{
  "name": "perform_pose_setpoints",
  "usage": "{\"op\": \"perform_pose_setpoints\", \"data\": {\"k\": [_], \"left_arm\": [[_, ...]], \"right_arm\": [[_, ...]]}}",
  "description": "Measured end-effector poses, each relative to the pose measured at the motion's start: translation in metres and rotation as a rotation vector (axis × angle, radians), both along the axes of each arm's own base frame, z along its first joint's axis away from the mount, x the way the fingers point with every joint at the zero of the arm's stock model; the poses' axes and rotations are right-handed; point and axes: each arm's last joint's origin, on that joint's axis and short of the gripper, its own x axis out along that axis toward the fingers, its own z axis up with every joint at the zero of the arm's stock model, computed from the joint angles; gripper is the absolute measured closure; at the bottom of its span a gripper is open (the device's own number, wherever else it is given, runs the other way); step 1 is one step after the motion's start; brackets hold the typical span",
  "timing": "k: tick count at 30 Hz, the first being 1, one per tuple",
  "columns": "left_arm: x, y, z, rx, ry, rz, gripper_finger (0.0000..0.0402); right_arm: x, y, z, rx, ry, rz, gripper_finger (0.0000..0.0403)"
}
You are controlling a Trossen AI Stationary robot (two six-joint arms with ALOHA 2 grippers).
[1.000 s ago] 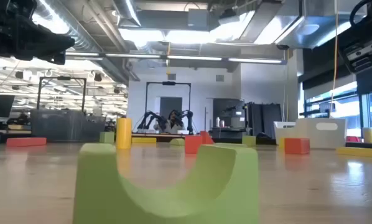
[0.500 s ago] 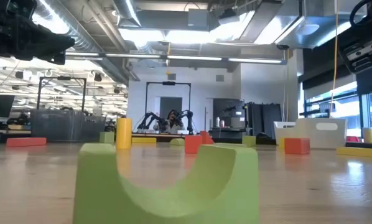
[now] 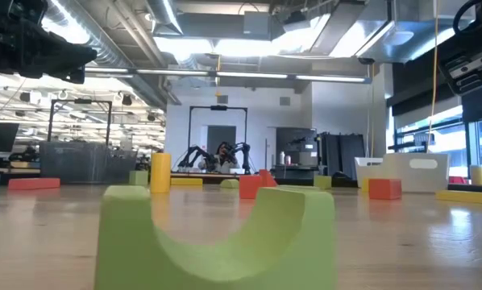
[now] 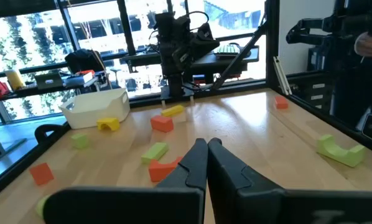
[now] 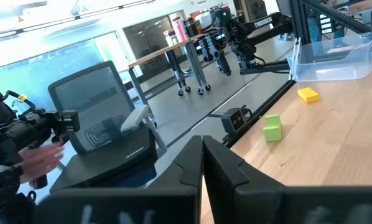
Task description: Sort & place blocks by color
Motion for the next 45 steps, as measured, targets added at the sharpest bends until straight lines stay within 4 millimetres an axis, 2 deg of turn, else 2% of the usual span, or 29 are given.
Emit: {"op": "perform_pose_setpoints", "data": {"k": [7, 16, 21, 24, 29, 33, 37, 42, 45], "left_arm": [[0.0, 0.0, 0.0, 0.0, 0.0, 0.0, 0.0401], [0.0, 0.0, 0.0, 0.0, 0.0, 0.0, 0.0401], [0.0, 0.0, 0.0, 0.0, 0.0, 0.0, 0.0401], [0.0, 0.0, 0.0, 0.0, 0.0, 0.0, 0.0401], [0.0, 0.0, 0.0, 0.0, 0.0, -0.001, 0.0401], [0.0, 0.0, 0.0, 0.0, 0.0, -0.001, 0.0401], [0.0, 0.0, 0.0, 0.0, 0.0, -0.002, 0.0401], [0.0, 0.0, 0.0, 0.0, 0.0, -0.002, 0.0401], [0.0, 0.0, 0.0, 0.0, 0.0, -0.004, 0.0401]], "right_arm": [[0.002, -0.002, 0.002, -0.023, -0.055, -0.117, 0.0389], [0.003, -0.003, 0.003, -0.006, -0.051, -0.146, 0.0389], [0.003, -0.004, 0.01, 0.023, -0.105, -0.191, 0.0389], [0.003, -0.006, 0.019, 0.07, -0.092, -0.276, 0.0395], [0.003, -0.01, 0.041, -0.033, -0.058, -0.427, 0.0401], [0.006, -0.015, 0.065, -0.137, 0.129, -0.594, 0.0401], [0.014, -0.018, 0.1, -0.182, 0.307, -0.734, 0.0402], [0.028, -0.019, 0.145, -0.215, 0.512, -0.775, 0.0399], [0.035, -0.018, 0.165, -0.264, 0.619, -0.768, 0.0389]]}}
